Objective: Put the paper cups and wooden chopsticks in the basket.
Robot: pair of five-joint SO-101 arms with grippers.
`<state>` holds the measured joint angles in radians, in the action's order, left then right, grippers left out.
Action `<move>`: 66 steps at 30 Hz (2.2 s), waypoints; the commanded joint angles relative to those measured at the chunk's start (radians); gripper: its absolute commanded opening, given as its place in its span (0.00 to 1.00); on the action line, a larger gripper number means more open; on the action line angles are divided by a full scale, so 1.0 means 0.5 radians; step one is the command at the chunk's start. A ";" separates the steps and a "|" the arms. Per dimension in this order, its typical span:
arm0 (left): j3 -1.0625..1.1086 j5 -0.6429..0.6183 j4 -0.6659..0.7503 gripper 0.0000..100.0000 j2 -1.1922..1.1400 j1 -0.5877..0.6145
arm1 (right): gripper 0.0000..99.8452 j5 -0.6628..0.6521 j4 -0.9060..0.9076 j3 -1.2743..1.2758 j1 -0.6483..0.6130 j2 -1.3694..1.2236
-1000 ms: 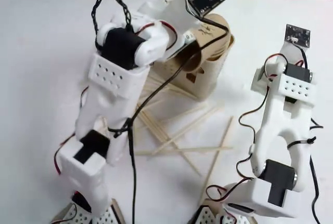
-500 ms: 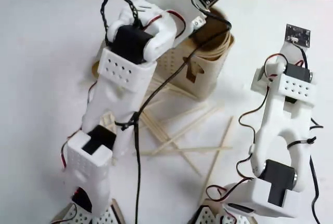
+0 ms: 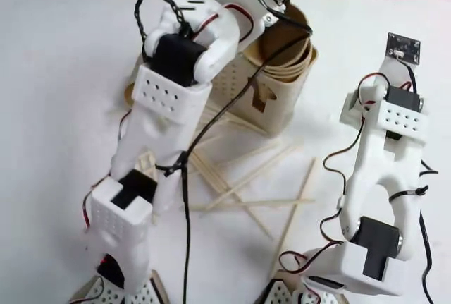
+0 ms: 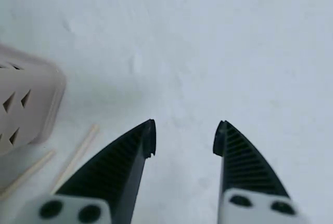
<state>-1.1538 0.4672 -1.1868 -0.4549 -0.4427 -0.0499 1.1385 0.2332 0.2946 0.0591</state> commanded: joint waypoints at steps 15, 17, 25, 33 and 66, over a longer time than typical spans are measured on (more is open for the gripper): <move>-0.338 -0.110 -0.074 0.16 -0.133 0.106 | 0.19 0.003 -0.011 0.000 0.011 0.051; -0.451 -0.110 -0.221 0.16 -0.103 0.161 | 0.19 0.003 -0.020 0.025 0.011 0.063; -0.740 -0.089 -0.893 0.16 -0.051 0.514 | 0.19 0.003 -0.020 0.025 0.008 0.060; -0.675 0.420 -1.203 0.16 -0.051 0.873 | 0.19 0.003 -0.023 0.025 0.008 0.048; 1.418 1.178 -0.328 0.23 0.158 1.140 | 0.19 0.000 -0.048 0.031 -0.020 0.044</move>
<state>-0.5002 1.0595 -1.4431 -0.4411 0.1250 -0.0499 1.1293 0.2547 0.2915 0.0591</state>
